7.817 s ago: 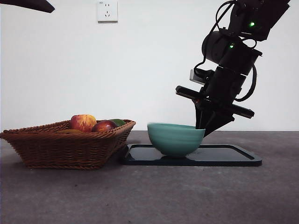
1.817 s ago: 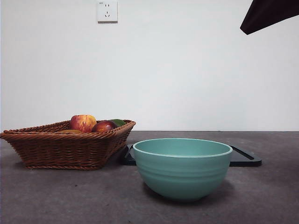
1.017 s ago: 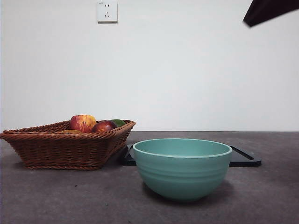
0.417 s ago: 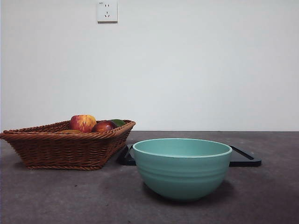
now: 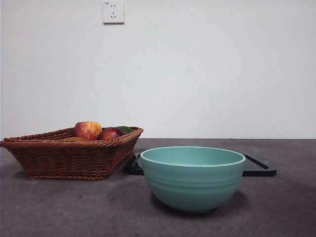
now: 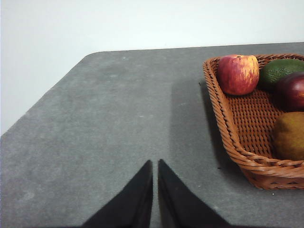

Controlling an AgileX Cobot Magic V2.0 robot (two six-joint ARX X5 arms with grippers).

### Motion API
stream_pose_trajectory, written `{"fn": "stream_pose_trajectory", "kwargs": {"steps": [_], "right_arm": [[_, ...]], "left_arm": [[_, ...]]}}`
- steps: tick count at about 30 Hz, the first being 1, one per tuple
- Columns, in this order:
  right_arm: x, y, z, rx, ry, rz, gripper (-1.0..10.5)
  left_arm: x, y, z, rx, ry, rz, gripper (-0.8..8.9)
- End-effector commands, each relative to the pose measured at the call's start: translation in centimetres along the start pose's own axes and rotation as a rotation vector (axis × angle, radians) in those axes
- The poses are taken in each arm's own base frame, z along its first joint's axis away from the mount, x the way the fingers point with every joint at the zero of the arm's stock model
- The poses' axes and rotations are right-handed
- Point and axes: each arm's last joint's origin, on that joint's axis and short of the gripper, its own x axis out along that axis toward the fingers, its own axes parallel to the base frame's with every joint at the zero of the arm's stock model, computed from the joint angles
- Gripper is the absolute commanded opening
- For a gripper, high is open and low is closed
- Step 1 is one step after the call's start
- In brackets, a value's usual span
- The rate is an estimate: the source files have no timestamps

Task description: Pick up the wifruite, put it on the bowl, pick up the plate, put it on desk

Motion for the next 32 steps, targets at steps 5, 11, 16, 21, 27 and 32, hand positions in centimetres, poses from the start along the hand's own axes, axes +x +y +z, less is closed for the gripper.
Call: {"fn": "stream_pose_trajectory", "kwargs": {"steps": [5, 11, 16, 21, 27, 32], "right_arm": [[0.05, -0.02, -0.06, 0.015, -0.008, 0.000, 0.1], [0.04, -0.02, -0.02, 0.015, -0.010, 0.000, 0.1], [0.04, -0.02, -0.02, 0.015, -0.011, 0.000, 0.1], [0.04, -0.01, -0.02, 0.015, -0.011, 0.000, 0.1], [0.04, -0.02, -0.02, 0.015, -0.011, 0.000, 0.1], [0.04, -0.01, -0.02, 0.015, -0.011, 0.000, 0.1]], "left_arm": [[0.19, -0.03, -0.71, 0.002, 0.025, 0.001, 0.16], [0.19, -0.03, -0.71, 0.002, 0.025, 0.001, 0.16], [0.19, -0.03, -0.71, 0.002, 0.025, 0.001, 0.16], [0.19, -0.03, -0.71, 0.002, 0.025, 0.001, 0.16], [0.19, -0.03, -0.71, 0.002, 0.025, 0.001, 0.16], [0.19, -0.03, -0.71, 0.002, 0.025, 0.001, 0.16]]}}
